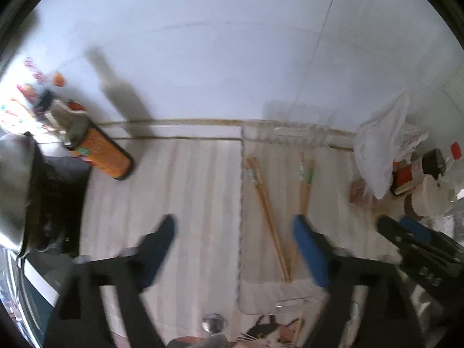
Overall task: Organize utensils
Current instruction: 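Grasp a chopstick with the left tool while the right tool grasps another chopstick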
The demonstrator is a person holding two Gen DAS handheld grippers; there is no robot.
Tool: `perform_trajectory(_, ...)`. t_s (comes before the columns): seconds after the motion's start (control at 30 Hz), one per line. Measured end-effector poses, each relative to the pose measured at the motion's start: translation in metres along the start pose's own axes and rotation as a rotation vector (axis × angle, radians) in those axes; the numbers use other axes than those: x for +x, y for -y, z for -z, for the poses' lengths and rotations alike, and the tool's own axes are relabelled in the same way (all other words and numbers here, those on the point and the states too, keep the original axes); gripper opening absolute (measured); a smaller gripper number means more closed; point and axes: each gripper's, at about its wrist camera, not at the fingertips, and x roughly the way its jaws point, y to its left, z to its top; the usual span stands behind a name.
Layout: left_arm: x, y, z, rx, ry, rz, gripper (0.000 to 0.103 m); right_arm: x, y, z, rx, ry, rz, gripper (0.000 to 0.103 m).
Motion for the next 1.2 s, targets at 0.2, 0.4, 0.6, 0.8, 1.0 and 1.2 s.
perform_trajectory(0.2, -0.010, 0.002, 0.054, 0.012, 0.062, -0.089, 0.103, -0.019, 0.033, 0.054, 0.037, 0.037, 0.034, 0.062)
perform_trajectory(0.4, 0.014, 0.002, 0.126, 0.003, 0.023, -0.214, 0.103, 0.010, 0.066, 0.140, 0.088, -0.057, 0.055, 0.062)
perform_trajectory(0.6, 0.054, -0.004, 0.189, 0.015, -0.118, -0.249, 0.103, 0.067, 0.064, 0.210, 0.080, -0.223, 0.014, 0.047)
perform_trajectory(0.8, 0.067, 0.001, 0.215, 0.012, -0.169, -0.237, 0.103, 0.080, 0.048, 0.227, -0.039, -0.212, 0.073, 0.017)
perform_trajectory(1.0, 0.068, 0.033, 0.224, 0.027, -0.168, -0.123, 0.103, 0.074, 0.085, 0.233, 0.003, -0.230, 0.125, 0.006)
perform_trajectory(1.2, 0.085, 0.089, 0.237, 0.090, -0.251, 0.061, 0.094, 0.066, 0.127, 0.242, 0.036, -0.252, 0.140, 0.006)
